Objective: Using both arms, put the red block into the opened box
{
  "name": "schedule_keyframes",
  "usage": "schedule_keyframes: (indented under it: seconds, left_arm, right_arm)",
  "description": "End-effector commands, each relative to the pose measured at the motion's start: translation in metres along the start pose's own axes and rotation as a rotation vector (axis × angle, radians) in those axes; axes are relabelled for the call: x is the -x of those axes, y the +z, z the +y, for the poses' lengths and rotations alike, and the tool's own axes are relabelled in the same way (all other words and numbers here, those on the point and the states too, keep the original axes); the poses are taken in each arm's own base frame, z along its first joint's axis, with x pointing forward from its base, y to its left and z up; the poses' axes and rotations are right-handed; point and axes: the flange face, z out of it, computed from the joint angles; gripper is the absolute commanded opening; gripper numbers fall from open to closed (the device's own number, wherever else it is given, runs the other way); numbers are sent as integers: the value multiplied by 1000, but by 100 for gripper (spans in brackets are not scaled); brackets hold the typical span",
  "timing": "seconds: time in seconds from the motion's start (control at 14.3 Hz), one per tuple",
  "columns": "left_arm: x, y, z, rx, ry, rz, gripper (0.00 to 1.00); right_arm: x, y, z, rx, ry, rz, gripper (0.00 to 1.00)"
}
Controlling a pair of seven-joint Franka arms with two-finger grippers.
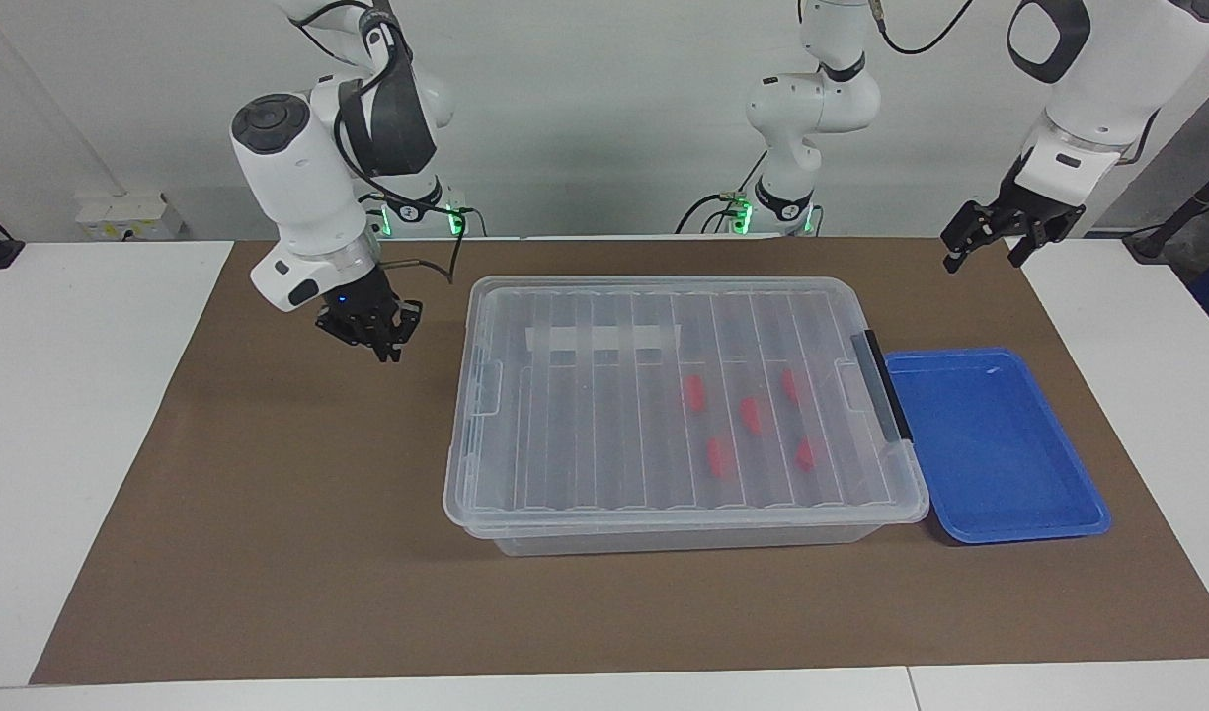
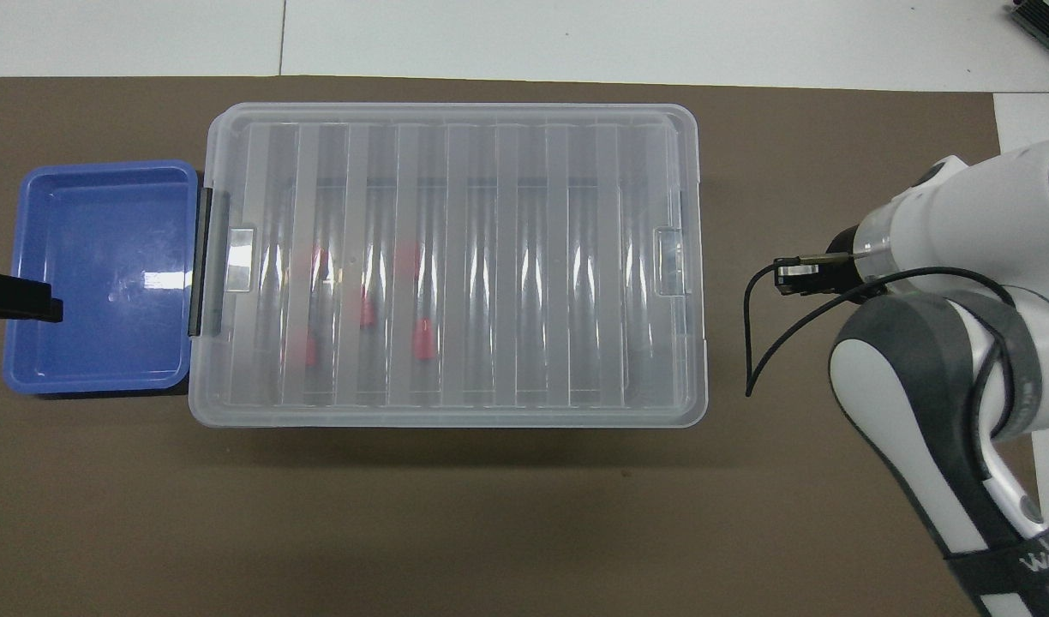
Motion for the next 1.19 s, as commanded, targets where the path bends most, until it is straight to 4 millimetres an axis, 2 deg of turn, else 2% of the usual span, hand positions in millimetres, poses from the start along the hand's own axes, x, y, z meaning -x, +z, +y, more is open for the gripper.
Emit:
schedule_keyframes:
  seconds: [0.0,0.28,0.7,0.84,1.12]
  left_arm:
    - [4,-5,-2,13,-6,-4,100]
    - [4,-5,-2,12,-6,-4,100]
    - [4,-5,-2,12,-6,-4,100]
    - [4,-5,-1,13,-5,-4,100]
    - [4,-5,-2,13,-6,-4,100]
  right_arm:
    - [11,-19,14,11,14,-7,100]
    - [4,-53,21,45,50,13,100]
    - [5,-121,25,100,52,-2,100]
    - [2,-135,24,77,54,-20,100]
    - [10,-144,26,85,63,-70,100]
